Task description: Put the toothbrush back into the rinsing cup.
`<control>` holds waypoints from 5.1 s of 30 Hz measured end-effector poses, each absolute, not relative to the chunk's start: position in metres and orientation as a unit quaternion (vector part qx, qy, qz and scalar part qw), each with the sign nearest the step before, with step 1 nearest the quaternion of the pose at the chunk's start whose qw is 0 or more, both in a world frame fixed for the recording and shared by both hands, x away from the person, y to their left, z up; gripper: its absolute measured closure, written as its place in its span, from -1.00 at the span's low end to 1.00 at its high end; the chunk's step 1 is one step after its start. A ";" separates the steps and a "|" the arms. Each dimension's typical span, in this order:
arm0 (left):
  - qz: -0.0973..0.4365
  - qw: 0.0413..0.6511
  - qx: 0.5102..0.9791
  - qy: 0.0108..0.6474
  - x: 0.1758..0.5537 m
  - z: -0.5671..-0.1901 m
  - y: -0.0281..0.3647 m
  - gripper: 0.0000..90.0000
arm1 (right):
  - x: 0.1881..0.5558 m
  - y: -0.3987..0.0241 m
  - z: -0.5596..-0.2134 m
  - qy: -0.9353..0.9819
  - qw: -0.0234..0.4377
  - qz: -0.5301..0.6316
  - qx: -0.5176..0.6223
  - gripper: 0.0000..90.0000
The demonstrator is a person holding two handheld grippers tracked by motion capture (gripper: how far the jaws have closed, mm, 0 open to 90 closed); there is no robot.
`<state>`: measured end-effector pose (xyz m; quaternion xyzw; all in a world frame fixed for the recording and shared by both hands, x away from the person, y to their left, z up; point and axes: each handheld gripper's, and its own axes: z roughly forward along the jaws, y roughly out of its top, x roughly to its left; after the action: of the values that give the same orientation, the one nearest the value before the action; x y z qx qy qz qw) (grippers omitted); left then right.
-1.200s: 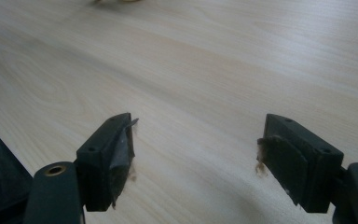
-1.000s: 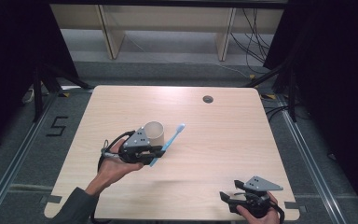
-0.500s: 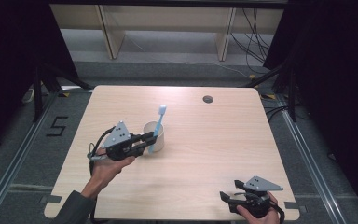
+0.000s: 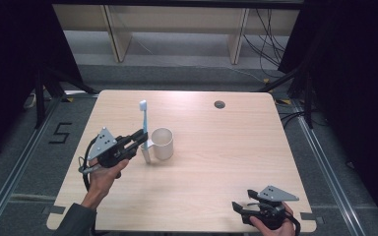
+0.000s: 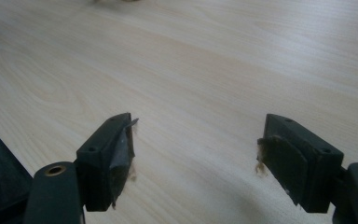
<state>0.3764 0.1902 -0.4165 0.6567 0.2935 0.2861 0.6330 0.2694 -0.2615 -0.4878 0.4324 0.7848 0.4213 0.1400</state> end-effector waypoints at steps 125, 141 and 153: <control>0.296 0.618 0.654 0.321 0.396 -0.487 0.195 -0.12 | 0.270 -0.260 -0.489 0.786 0.134 0.426 0.427 -0.42; 0.276 0.598 0.671 0.340 0.385 -0.476 0.197 -0.34 | 0.270 -0.261 -0.488 0.786 0.143 0.422 0.428 -0.42; 0.274 0.597 0.676 0.335 0.381 -0.475 0.205 -0.40 | 0.270 -0.261 -0.488 0.786 0.144 0.422 0.428 -0.42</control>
<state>0.3814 0.2051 -0.4750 0.6760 0.3348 0.2740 0.5965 0.2699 -0.2607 -0.4883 0.4280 0.7863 0.4218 0.1437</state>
